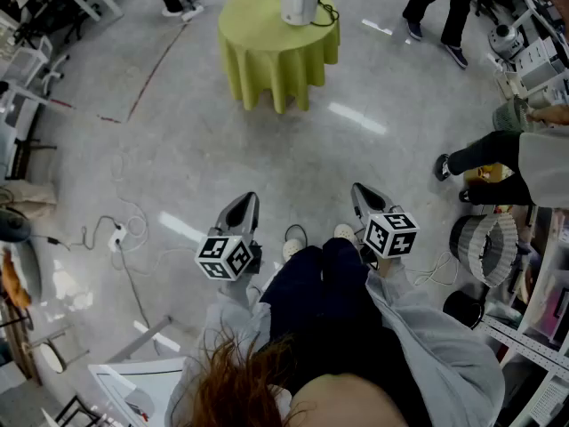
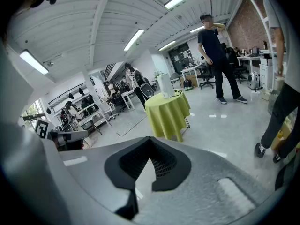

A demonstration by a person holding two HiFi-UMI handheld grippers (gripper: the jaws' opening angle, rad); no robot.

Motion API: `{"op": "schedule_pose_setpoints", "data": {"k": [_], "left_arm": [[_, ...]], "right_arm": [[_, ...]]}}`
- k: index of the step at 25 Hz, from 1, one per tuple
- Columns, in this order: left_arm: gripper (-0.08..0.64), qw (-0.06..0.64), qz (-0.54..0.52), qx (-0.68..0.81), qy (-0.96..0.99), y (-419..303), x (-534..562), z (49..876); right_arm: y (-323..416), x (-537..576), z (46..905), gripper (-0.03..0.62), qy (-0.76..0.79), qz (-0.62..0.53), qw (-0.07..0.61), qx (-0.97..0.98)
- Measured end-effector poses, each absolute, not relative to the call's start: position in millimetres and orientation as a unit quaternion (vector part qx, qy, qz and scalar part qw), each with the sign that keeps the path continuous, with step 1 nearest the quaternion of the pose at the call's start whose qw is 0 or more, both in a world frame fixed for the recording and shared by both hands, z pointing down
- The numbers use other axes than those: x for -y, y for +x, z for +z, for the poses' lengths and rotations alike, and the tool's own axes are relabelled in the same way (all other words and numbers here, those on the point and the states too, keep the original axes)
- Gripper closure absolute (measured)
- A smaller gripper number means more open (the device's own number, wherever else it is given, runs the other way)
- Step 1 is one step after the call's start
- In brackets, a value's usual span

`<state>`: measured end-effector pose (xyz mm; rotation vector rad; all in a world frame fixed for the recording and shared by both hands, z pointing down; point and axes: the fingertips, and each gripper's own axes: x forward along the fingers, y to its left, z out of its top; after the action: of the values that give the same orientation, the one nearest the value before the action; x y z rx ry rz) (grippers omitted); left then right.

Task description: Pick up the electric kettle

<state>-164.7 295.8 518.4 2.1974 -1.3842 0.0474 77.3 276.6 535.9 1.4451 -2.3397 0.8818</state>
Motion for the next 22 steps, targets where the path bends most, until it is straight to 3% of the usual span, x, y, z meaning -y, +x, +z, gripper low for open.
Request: {"op": "schedule_pose_setpoints", "data": {"k": [19, 22], "left_arm": [[0.545, 0.239, -0.017, 0.565, 0.790, -85.2, -340.0, 499.8], [0.455, 0.229, -0.020, 0.571, 0.789, -69.7, -345.7, 498.7]], "right_arm": [[134.8, -308.4, 515.2, 0.591, 0.449, 0.261, 0.117, 0.846], [146.8, -315.1, 519.7, 0.591, 0.442, 0.261, 0.116, 0.850]]}}
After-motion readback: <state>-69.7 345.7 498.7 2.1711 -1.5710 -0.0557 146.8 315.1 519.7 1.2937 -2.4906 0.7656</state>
